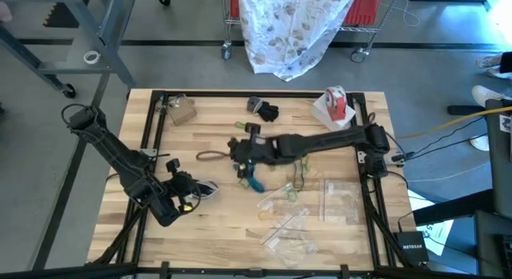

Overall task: Sort rubber bands
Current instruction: Put the black rubber band into the transparent zip bag

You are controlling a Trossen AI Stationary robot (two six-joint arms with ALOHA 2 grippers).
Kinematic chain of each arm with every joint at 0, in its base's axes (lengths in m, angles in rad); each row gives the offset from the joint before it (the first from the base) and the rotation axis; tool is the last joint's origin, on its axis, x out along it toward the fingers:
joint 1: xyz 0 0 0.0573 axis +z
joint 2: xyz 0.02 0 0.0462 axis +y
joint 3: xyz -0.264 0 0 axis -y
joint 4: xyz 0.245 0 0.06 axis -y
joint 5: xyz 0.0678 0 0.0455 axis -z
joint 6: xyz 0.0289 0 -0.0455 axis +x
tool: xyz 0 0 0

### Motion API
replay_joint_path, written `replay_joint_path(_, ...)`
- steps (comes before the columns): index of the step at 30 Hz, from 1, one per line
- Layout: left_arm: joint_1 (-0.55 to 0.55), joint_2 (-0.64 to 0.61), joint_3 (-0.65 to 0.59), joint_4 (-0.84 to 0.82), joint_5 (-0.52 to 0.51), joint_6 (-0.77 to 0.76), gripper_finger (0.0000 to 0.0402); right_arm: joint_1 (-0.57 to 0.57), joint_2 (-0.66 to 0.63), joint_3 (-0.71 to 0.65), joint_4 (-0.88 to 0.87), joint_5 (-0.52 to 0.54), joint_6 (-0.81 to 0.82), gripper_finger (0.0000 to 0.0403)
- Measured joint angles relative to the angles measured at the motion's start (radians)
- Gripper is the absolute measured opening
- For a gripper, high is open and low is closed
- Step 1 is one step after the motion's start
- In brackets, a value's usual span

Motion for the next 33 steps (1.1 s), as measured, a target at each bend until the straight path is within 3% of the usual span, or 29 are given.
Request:
replay_joint_path(3, 0.000, 0.000, 0.000, 0.000, 0.000, -0.032, 0.0000, 0.054, -0.001, 0.011, -0.012, 0.213, -0.017, 0.0001)
replay_joint_path(5, 0.000, 0.000, 0.000, 0.000, 0.000, -0.049, 0.0000, 0.079, -0.001, 0.013, -0.011, 0.226, -0.014, 0.0001)
replay_joint_path(7, 0.000, 0.000, 0.000, 0.001, 0.000, -0.059, 0.0000, 0.091, -0.001, 0.013, -0.022, 0.113, 0.039, 0.0001)
replay_joint_path(10, 0.000, 0.000, 0.000, 0.013, 0.000, -0.059, 0.0000, 0.086, -0.002, 0.013, -0.078, -0.213, 0.128, 0.0001)
replay_joint_path(11, 0.000, 0.000, 0.000, 0.017, 0.000, -0.059, 0.0000, 0.084, 0.001, 0.013, -0.097, -0.215, 0.167, 0.0001)
replay_joint_path(15, 0.000, 0.000, 0.000, 0.064, 0.000, -0.040, 0.0000, 0.099, 0.004, 0.011, -0.224, 0.193, 0.308, 0.0001)
replay_joint_path(18, 0.000, 0.000, 0.000, 0.101, 0.000, -0.013, 0.0000, 0.098, 0.004, 0.011, -0.227, 0.278, 0.314, 0.0001)
replay_joint_path(20, 0.000, 0.000, 0.000, 0.117, 0.000, 0.003, 0.0000, 0.085, 0.004, 0.011, -0.190, 0.194, 0.296, 0.0001)
replay_joint_path(23, 0.000, 0.000, 0.000, 0.116, 0.000, 0.004, 0.0000, 0.059, 0.005, 0.011, -0.127, -0.214, 0.199, 0.0001)
replay_joint_path(24, 0.000, 0.000, 0.000, 0.116, 0.000, 0.004, 0.0000, 0.052, 0.011, 0.011, -0.114, -0.300, 0.184, 0.0001)
replay_joint_path(25, 0.000, 0.000, 0.000, 0.116, 0.000, 0.004, 0.0000, 0.051, 0.016, 0.011, -0.107, -0.292, 0.191, 0.0001)
replay_joint_path(26, 0.000, 0.000, 0.000, 0.116, 0.000, 0.004, 0.0000, 0.049, 0.019, 0.011, -0.117, -0.191, 0.218, 0.0001)
replay_joint_path(29, 0.000, 0.000, 0.000, 0.116, 0.000, 0.000, 0.0000, 0.059, 0.020, 0.009, -0.215, 0.253, 0.348, 0.0001)
replay_joint_path(30, -0.002, 0.000, 0.000, 0.116, 0.000, 0.000, 0.0000, 0.059, 0.018, 0.010, -0.229, 0.336, 0.365, 0.0001)
replay_joint_path(31, -0.005, 0.000, 0.000, 0.116, 0.000, -0.001, 0.0000, 0.058, 0.017, 0.011, -0.230, 0.363, 0.367, 0.0001)
replay_joint_path(33, -0.006, 0.000, 0.000, 0.116, 0.000, -0.001, 0.0000, 0.057, 0.017, 0.011, -0.209, 0.256, 0.341, 0.0001)
